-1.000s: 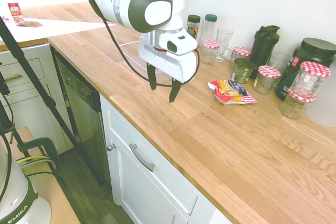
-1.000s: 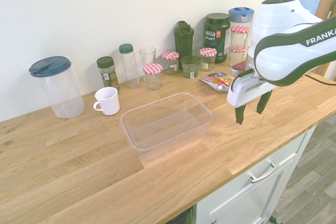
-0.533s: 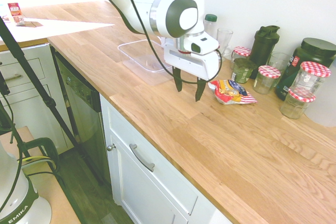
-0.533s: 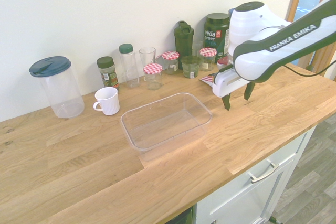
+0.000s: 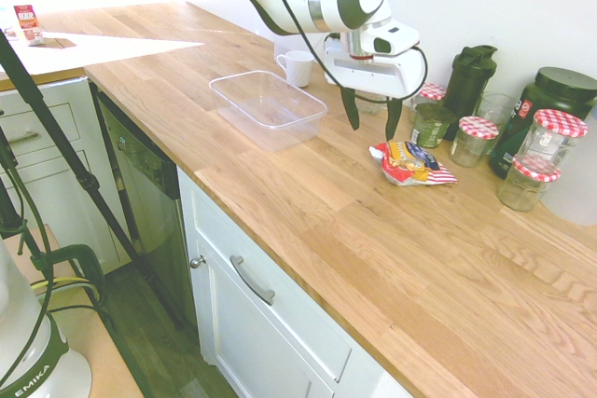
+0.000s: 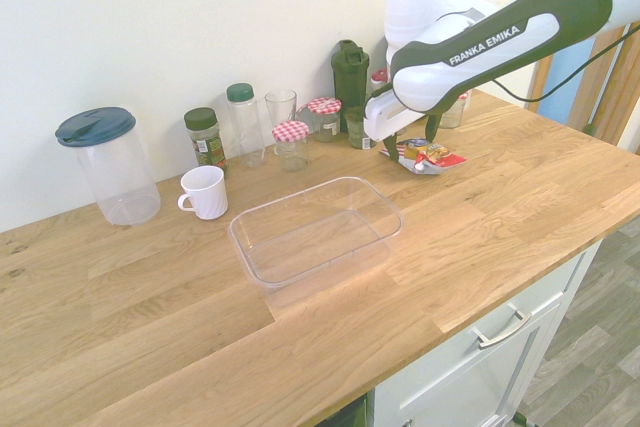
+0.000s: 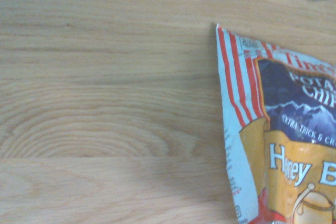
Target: Put the chip bag into the container
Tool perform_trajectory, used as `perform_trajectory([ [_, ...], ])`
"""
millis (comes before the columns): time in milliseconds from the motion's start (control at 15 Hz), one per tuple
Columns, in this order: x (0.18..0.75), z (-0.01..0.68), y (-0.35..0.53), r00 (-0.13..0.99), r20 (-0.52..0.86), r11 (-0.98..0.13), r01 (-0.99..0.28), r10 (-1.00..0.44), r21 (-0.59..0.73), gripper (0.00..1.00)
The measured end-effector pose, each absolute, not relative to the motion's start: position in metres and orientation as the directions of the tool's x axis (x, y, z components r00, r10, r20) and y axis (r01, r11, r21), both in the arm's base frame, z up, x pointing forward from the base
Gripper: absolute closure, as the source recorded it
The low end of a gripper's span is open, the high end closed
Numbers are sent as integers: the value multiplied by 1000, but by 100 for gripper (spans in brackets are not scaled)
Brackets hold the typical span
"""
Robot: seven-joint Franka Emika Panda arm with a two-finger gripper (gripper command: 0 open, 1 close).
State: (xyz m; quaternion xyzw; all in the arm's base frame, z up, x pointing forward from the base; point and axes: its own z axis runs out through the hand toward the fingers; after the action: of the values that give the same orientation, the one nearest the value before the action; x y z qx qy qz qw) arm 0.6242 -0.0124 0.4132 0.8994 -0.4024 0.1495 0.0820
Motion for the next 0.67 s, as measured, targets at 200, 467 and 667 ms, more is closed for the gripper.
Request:
perform_trajectory([
  [200, 638, 397, -17, 630, 340, -654, -755, -698, 56, 0],
  [467, 651, 377, -27, 626, 335, -641, -763, -704, 77, 100],
  [667, 659, 367, -23, 630, 336, -643, -761, -700, 86, 100],
])
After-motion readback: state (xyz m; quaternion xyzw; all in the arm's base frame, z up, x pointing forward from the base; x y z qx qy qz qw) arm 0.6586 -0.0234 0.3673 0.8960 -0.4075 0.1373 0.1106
